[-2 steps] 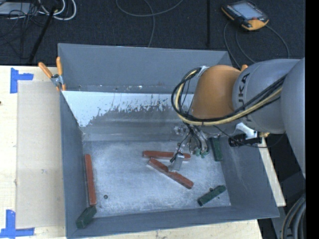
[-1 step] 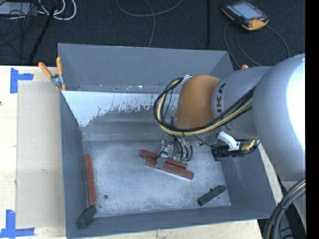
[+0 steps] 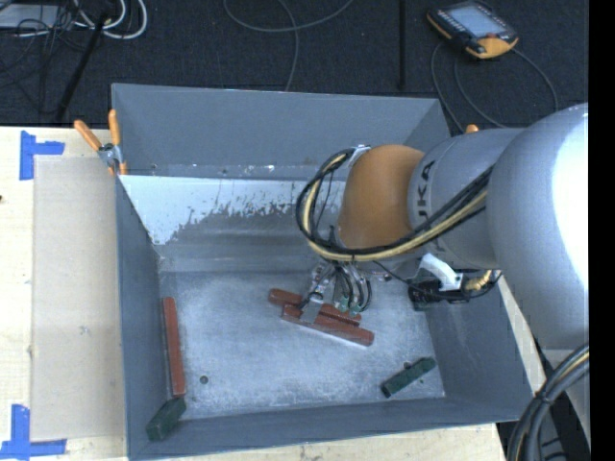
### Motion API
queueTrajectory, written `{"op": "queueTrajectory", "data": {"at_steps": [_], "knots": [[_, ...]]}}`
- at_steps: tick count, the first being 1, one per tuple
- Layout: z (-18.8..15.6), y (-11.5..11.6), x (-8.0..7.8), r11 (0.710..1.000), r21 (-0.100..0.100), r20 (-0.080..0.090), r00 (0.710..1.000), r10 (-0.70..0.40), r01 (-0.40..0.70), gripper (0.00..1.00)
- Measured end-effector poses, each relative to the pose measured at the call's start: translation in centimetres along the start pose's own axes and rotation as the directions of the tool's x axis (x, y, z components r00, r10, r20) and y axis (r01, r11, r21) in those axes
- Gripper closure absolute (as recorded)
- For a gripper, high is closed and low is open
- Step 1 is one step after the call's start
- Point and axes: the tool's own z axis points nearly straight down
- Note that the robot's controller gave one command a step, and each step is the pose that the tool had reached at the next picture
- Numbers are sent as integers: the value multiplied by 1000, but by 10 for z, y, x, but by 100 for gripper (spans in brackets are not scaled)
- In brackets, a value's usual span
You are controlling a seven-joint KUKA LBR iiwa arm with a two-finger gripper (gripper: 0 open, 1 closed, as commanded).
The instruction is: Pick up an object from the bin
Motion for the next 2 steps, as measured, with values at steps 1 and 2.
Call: {"op": "queueTrajectory", "data": {"at_steps": [1,2], "knots": [[-12,14,15,998,5,-2,998,-61,61,100],[-27,53,34,999,3,-5,999,-54,54,100]]}}
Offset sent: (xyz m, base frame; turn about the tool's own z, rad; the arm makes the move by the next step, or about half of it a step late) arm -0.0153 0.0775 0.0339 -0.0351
